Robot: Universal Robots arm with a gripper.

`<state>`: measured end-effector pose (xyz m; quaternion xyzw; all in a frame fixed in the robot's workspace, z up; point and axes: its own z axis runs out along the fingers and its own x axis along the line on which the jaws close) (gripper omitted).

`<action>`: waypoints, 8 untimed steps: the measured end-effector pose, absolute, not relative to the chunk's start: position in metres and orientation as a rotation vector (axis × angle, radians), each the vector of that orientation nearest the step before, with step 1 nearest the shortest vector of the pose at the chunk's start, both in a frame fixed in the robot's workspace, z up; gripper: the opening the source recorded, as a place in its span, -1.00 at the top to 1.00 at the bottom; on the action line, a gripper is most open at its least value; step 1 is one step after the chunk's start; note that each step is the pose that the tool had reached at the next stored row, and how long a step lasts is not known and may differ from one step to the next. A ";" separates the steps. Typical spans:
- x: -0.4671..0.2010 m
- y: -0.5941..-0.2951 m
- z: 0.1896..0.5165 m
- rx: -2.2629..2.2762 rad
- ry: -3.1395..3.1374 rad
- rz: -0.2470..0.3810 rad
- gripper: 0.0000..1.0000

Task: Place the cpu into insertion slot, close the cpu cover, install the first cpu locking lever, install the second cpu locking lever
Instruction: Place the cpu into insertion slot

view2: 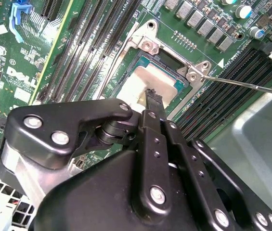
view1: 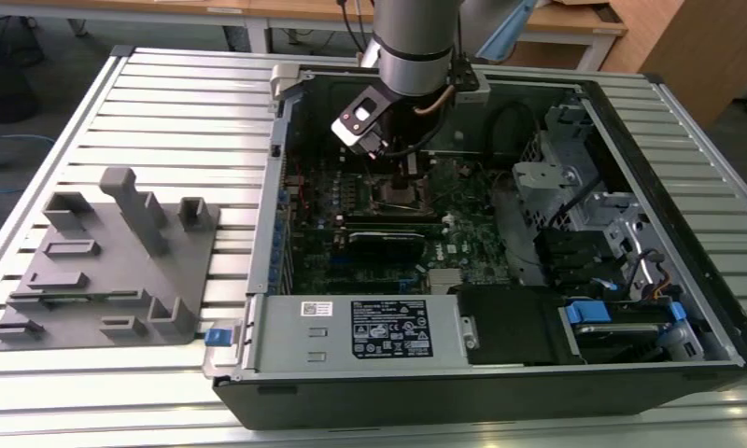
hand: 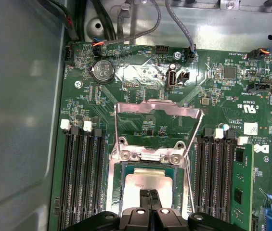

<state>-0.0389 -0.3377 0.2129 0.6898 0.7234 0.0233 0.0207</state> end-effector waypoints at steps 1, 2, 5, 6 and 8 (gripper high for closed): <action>-0.039 -0.338 0.213 2.139 2.243 0.072 0.79; -0.039 -0.338 0.213 2.139 2.243 0.072 0.79; -0.039 -0.338 0.215 2.139 2.243 0.072 0.79; -0.039 -0.338 0.215 2.139 2.243 0.072 0.79; -0.039 -0.338 0.215 2.139 2.243 0.072 0.79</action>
